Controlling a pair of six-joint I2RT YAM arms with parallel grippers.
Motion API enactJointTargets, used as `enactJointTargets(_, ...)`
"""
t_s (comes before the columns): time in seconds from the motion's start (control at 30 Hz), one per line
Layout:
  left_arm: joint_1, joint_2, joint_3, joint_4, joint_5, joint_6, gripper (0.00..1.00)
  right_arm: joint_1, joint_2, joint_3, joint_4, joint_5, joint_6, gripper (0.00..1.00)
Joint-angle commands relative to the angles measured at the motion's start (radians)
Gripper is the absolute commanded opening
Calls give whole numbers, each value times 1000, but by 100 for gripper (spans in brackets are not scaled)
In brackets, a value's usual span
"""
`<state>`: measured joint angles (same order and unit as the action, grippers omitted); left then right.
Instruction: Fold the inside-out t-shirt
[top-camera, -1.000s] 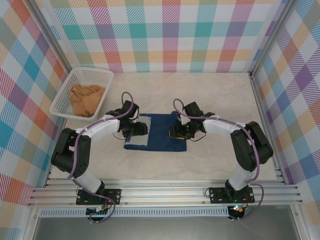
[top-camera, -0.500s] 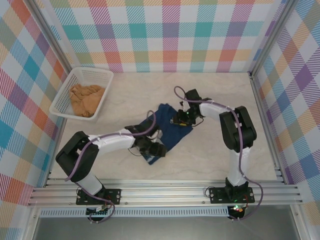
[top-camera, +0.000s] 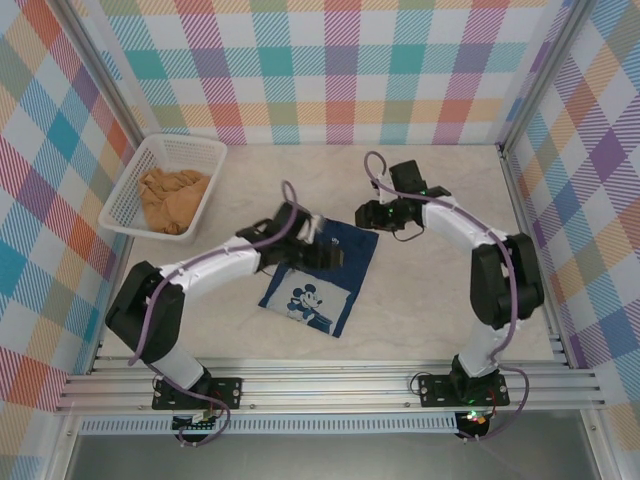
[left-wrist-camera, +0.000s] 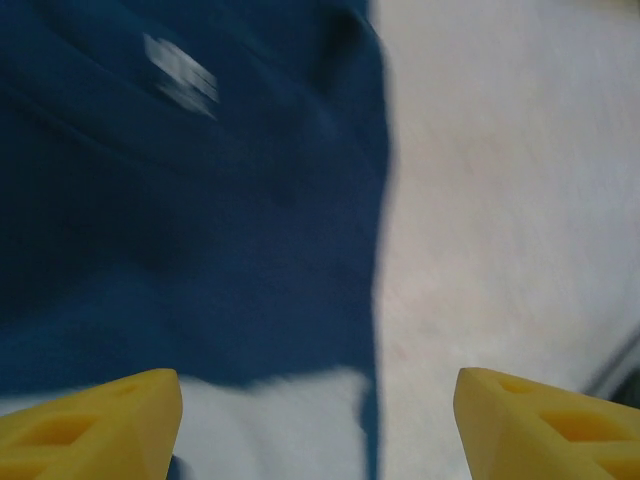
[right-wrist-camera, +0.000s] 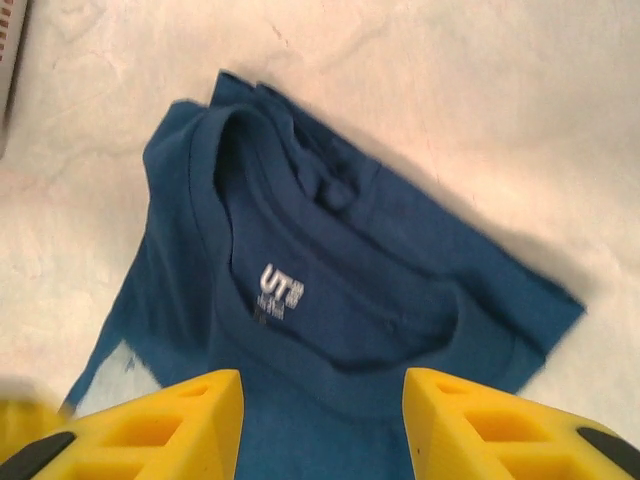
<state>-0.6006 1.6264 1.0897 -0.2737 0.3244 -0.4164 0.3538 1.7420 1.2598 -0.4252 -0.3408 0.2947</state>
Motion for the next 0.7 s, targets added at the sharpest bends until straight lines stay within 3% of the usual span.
enactJointTargets(0.0, 83, 89, 71, 62, 52, 43, 72, 10, -18, -112, 93, -69, 114, 45)
enactJointTargets(0.17, 142, 298, 270, -15, 78, 112, 70, 10, 39, -145, 188, -108, 180, 40)
enactJointTargets(0.43, 206, 520, 468, -142, 31, 149, 67, -21, 196, -66, 167, -62, 160, 37)
enactJointTargets(0.53, 220, 537, 515, -162, 45, 148, 67, -36, 219, -34, 142, -55, 138, 36)
enactJointTargets(0.67, 223, 452, 507, -155, 34, 170, 69, -40, 156, -16, 91, -35, 71, 38)
